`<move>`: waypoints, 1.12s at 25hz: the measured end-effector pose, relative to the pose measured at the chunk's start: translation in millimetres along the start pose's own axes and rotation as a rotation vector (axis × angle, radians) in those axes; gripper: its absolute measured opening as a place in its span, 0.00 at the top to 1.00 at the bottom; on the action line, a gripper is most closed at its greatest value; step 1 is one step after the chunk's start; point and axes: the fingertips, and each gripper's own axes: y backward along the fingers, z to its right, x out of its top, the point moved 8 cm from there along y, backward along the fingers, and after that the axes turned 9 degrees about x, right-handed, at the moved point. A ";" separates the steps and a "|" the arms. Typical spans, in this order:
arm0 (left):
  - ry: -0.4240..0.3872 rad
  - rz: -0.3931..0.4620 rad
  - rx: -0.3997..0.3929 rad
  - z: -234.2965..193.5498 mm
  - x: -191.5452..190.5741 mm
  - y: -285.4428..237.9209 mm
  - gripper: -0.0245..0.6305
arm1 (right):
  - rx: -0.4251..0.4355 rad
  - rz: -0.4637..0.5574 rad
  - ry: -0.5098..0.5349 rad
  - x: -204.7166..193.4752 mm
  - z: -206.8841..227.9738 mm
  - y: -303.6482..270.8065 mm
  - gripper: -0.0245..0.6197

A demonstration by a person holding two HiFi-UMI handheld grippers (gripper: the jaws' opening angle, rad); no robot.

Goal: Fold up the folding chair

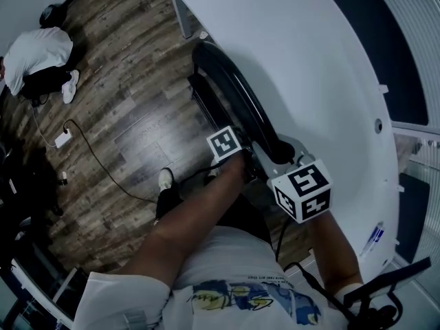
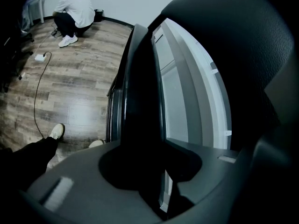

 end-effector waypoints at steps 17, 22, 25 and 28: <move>-0.080 -0.052 -0.021 38.4 1.2 -12.9 0.74 | 0.006 0.007 -0.016 -3.4 51.9 25.0 0.85; -0.114 -0.056 -0.052 42.6 3.0 -14.7 0.72 | 0.006 0.010 -0.018 -4.1 61.4 28.1 0.85; -0.122 -0.078 -0.082 43.4 5.4 -16.3 0.71 | 0.001 0.008 -0.016 -2.7 66.3 27.0 0.85; -0.144 -0.072 -0.110 47.0 11.4 -18.6 0.70 | 0.001 0.008 -0.011 -0.3 74.6 25.6 0.85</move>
